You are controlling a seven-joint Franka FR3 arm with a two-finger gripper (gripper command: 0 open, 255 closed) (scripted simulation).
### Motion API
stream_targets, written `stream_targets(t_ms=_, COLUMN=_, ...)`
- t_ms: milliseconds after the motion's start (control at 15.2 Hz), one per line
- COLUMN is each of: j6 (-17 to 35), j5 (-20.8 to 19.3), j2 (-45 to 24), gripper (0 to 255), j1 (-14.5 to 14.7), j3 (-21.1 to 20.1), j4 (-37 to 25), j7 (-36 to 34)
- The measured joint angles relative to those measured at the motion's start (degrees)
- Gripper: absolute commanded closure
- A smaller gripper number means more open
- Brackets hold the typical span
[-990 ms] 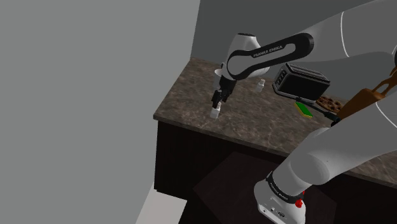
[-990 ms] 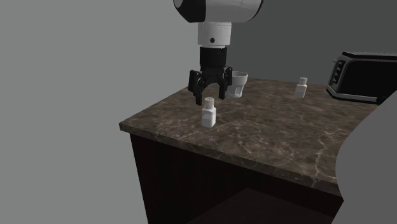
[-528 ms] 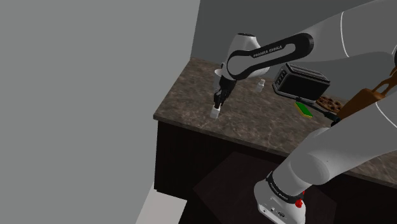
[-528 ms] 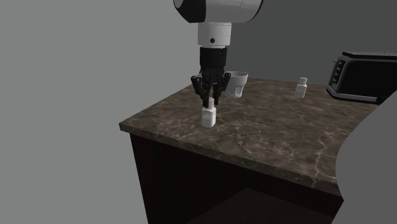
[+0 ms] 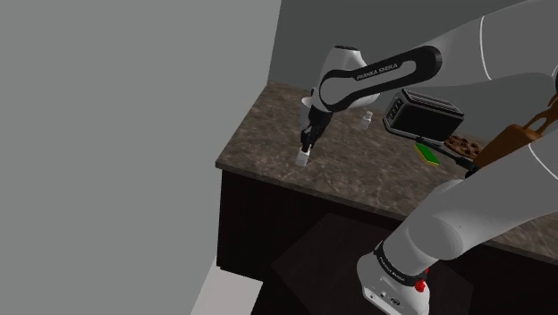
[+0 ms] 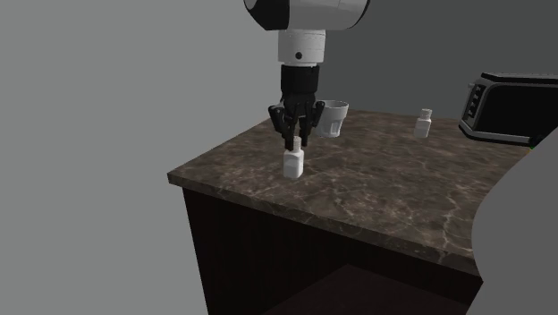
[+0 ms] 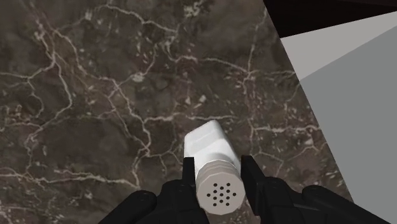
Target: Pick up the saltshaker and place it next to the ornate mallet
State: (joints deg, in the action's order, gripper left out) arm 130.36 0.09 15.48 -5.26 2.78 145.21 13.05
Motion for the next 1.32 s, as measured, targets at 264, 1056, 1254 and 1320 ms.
stream_targets(t_ms=264, j6=-3.02, j5=-0.06, j2=1.6, gripper=255, j1=-0.01, j3=-0.07, j4=-1.44, j7=-0.11)
stream_targets(t_ms=1056, j6=-13.23, j5=-0.2, j2=5.62, gripper=255, j1=-0.03, j3=-0.24, j4=-7.63, j7=-0.38)
stream_targets(t_ms=1254, j6=-15.51, j5=-0.23, j2=6.37, gripper=255, j1=-0.05, j3=-0.27, j4=-9.16, j7=-0.41)
stream_targets(t_ms=1320, j6=-16.26, j5=-0.23, j2=6.57, gripper=255, j1=-0.04, j3=-0.29, j4=-9.71, j7=-0.45)
